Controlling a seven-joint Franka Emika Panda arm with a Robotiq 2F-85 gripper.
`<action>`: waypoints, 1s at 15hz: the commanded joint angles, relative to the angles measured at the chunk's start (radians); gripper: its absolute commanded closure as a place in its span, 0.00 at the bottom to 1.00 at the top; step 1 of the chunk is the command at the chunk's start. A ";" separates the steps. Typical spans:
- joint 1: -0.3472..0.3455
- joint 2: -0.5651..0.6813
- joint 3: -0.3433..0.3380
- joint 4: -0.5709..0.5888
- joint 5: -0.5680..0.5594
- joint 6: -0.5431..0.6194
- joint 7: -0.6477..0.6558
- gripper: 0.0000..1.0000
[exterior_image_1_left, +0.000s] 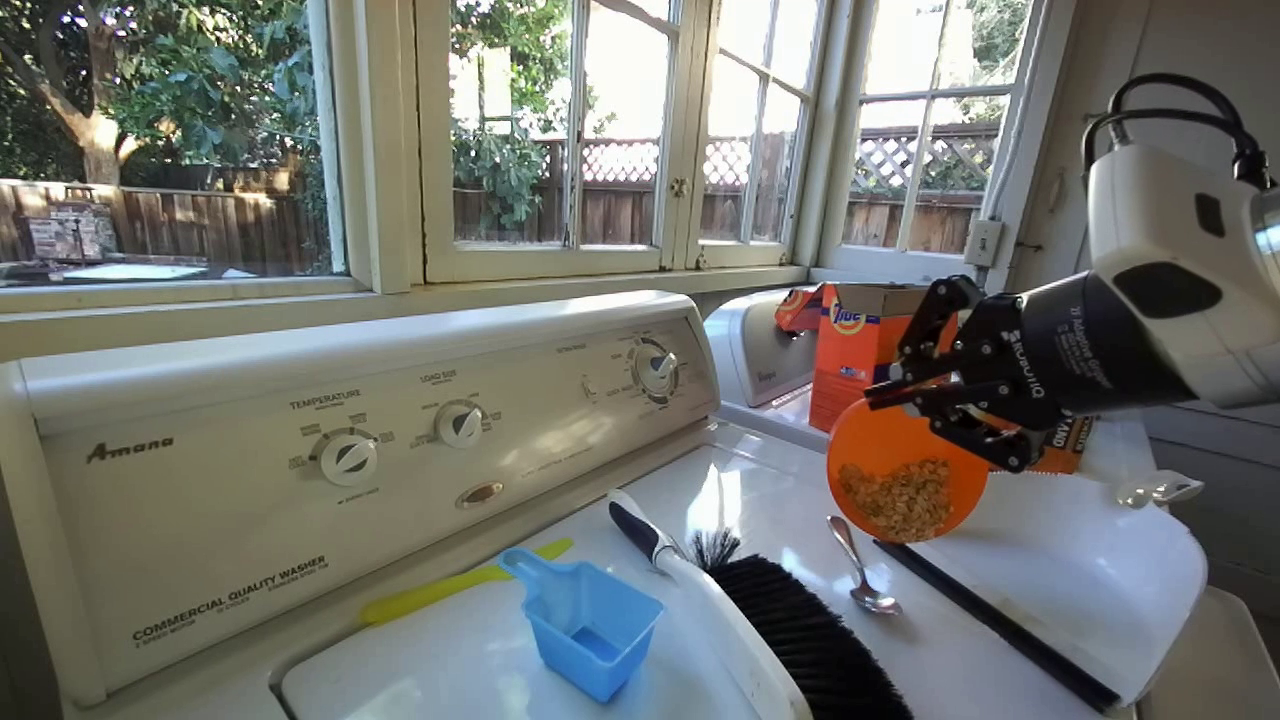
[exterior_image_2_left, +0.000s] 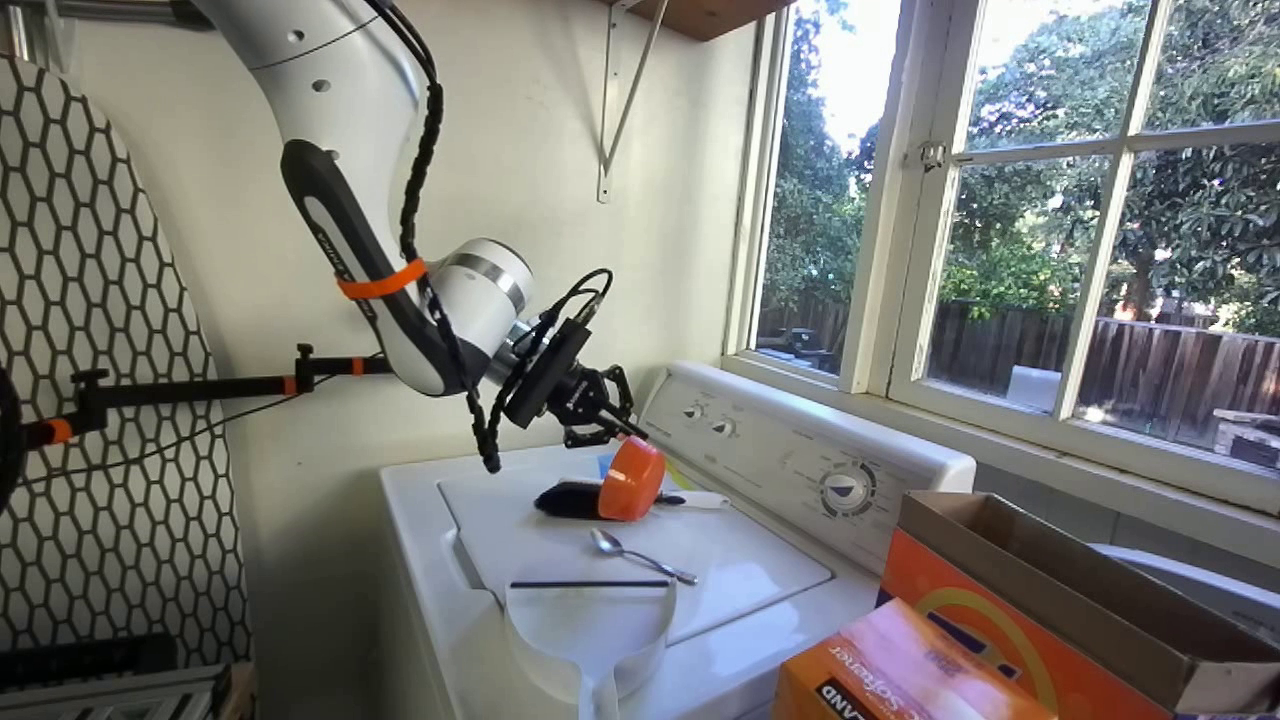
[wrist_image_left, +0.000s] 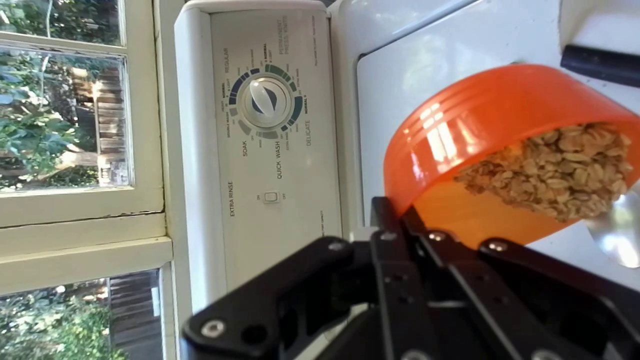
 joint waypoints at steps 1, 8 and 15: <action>0.008 0.004 0.011 -0.002 -0.011 -0.040 -0.016 0.99; 0.010 0.022 0.016 0.009 -0.012 -0.067 -0.039 0.99; 0.010 0.033 0.017 0.020 -0.013 -0.066 -0.045 0.99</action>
